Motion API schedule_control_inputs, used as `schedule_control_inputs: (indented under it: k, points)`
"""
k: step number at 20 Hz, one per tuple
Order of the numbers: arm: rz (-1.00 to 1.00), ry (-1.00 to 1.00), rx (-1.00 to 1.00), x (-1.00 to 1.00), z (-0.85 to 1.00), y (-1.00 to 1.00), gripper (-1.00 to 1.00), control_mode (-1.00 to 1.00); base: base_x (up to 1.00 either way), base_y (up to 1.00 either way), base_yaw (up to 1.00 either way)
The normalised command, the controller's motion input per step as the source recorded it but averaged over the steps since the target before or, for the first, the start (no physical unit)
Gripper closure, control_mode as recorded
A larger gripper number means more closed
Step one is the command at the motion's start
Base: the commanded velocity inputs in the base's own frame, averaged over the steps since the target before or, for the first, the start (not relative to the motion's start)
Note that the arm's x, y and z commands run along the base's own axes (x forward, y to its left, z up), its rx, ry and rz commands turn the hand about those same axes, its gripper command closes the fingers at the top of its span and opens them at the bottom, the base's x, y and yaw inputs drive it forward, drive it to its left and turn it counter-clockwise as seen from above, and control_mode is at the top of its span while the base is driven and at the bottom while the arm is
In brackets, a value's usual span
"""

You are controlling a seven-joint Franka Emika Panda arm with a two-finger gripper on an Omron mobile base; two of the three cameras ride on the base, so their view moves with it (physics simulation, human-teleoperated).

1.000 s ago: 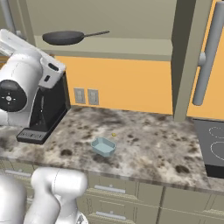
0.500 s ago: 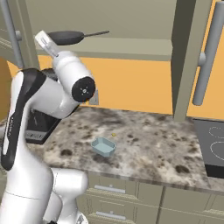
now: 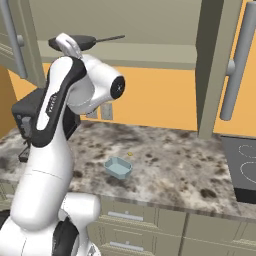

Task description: Pick the pan from the cabinet and place it on the stove. Then turn on the stove burner for the pan.

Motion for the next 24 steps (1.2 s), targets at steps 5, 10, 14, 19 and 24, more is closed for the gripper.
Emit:
schedule_control_inputs:
  k: [5,10,14,19,24]
  points:
    - [0.2,0.09,0.0,0.13,0.0,0.66,-1.0,-1.0,0.0,0.0,0.0]
    - [0.17,0.08,0.0,-0.13,0.0,0.81,-1.0,-1.0,0.0,0.0,0.0]
    - [0.18,0.02,-0.01,-0.72,0.0,0.93,-1.0,-1.0,0.0,0.0,0.0]
    - [0.18,0.02,-0.04,-0.77,0.0,0.99,-1.0,-1.0,0.0,0.0,0.0]
    - [0.15,0.07,-0.05,-0.44,0.0,1.0,-1.0,-1.0,0.0,0.0,0.0]
